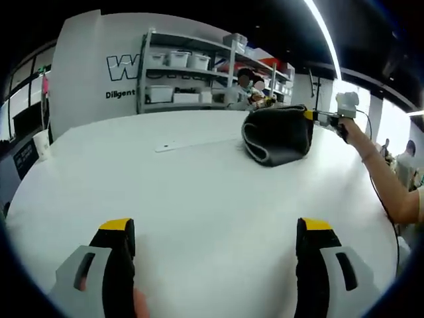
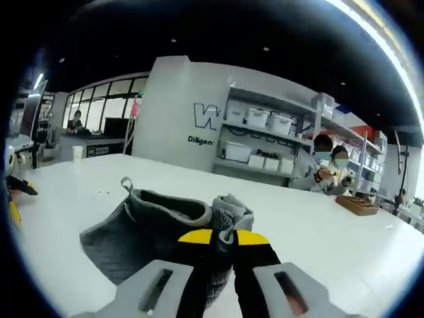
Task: Open the folded towel by lifting each exposed corner and separating the folded layers until the towel lies flat within the target outline without major curled edges
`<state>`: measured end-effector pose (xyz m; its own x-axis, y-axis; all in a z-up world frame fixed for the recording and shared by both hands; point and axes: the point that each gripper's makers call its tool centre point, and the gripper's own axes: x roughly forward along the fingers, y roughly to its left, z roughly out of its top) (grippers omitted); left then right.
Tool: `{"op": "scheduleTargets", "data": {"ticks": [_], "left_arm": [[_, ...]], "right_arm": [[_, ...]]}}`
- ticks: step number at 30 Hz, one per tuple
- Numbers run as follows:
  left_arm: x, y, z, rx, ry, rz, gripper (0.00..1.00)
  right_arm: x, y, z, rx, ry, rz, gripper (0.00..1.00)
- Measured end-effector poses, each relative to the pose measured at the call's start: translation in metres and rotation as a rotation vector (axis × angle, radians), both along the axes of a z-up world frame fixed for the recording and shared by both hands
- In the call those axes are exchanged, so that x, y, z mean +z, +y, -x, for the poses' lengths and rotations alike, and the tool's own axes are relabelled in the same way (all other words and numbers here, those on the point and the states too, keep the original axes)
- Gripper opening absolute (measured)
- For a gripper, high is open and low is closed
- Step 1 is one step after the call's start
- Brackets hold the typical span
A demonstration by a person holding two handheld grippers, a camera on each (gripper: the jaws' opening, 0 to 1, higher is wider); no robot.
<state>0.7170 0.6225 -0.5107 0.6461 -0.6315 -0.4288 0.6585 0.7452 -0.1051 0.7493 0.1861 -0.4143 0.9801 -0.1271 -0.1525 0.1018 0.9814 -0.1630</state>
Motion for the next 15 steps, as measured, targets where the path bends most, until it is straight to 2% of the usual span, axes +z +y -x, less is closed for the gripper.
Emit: {"op": "scheduleTargets", "data": {"ticks": [9,15], "left_arm": [[0.000,0.001,-0.001,0.001,-0.002,-0.003,1.00],[-0.001,-0.001,0.000,-0.005,-0.003,-0.016,1.00]], "right_arm": [[-0.015,-0.022,0.010,-0.077,0.017,-0.031,0.05],[-0.034,-0.043,0.017,-0.151,0.050,-0.057,0.05]]}}
